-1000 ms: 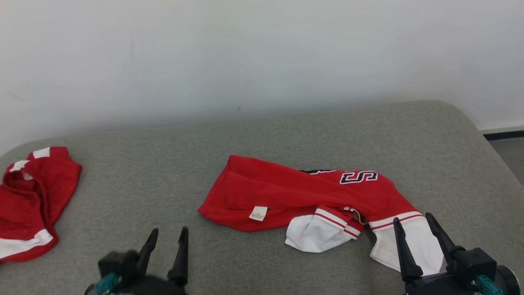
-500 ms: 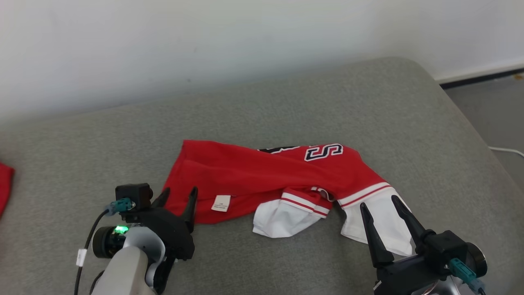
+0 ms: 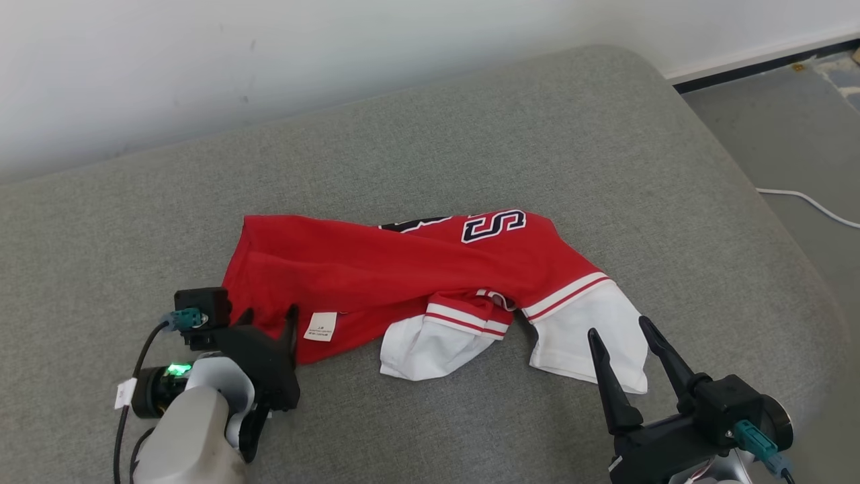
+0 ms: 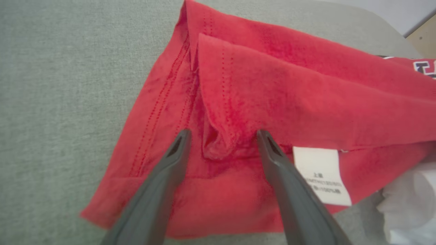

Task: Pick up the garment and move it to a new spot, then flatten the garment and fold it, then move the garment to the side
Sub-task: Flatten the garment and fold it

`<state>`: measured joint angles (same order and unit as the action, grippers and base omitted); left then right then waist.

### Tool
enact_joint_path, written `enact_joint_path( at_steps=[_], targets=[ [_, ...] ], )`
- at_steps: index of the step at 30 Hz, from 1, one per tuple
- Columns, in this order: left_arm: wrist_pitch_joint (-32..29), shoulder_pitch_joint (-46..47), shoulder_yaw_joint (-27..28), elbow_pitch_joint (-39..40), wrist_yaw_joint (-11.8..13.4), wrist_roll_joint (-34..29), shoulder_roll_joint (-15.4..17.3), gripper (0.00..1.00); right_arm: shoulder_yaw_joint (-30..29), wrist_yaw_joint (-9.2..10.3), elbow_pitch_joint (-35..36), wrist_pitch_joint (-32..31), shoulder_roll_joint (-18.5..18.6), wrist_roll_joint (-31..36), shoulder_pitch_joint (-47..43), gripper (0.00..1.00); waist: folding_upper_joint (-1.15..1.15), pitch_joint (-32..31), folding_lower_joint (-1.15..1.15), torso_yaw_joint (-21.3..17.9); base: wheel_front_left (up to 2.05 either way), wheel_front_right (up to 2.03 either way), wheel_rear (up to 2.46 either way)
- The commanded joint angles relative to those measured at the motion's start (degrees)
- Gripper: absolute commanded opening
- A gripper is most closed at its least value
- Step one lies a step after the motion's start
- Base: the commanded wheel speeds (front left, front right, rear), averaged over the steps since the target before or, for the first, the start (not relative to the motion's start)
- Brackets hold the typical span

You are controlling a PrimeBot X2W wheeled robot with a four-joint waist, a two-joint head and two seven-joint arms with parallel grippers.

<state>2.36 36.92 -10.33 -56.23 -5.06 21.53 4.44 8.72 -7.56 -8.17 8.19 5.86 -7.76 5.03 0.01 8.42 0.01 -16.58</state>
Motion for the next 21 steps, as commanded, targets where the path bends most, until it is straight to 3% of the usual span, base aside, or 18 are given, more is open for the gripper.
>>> enact_joint_path(
  at_steps=[1,2,9,15,21],
  targets=[
    [0.51,0.84,-0.21,-0.63,-0.25,0.45,0.03,0.26,-0.1,0.15,-0.14,0.35,-0.23,-0.36,0.63,1.0,-0.01,0.01,-0.01,0.18,0.0,0.0,0.0],
    [1.08,1.16,-0.42,-0.92,-0.43,0.48,-0.08,0.0,-0.15,0.15,-0.26,0.41,-0.31,-0.29,0.68,1.0,-0.01,-0.04,-0.01,0.3,0.0,0.0,0.0],
    [4.36,1.32,-1.79,-2.14,-1.5,2.01,-0.89,0.0,-0.81,0.15,-1.23,0.55,-0.33,-0.13,0.06,1.0,-0.01,-1.68,-0.01,2.23,0.0,0.0,0.0],
    [7.76,-1.62,-1.94,1.08,-2.32,6.89,-1.39,0.0,-1.52,0.15,-1.47,0.48,-0.05,-0.04,-1.17,1.0,-0.01,-3.88,-0.01,4.88,0.0,0.0,0.0],
    [6.5,-10.28,-6.17,13.45,-2.4,13.88,-1.2,0.0,-2.67,0.15,-1.07,-0.06,0.45,0.12,-3.18,1.0,-0.01,-6.54,-0.01,9.33,0.0,0.0,0.0]
  ],
)
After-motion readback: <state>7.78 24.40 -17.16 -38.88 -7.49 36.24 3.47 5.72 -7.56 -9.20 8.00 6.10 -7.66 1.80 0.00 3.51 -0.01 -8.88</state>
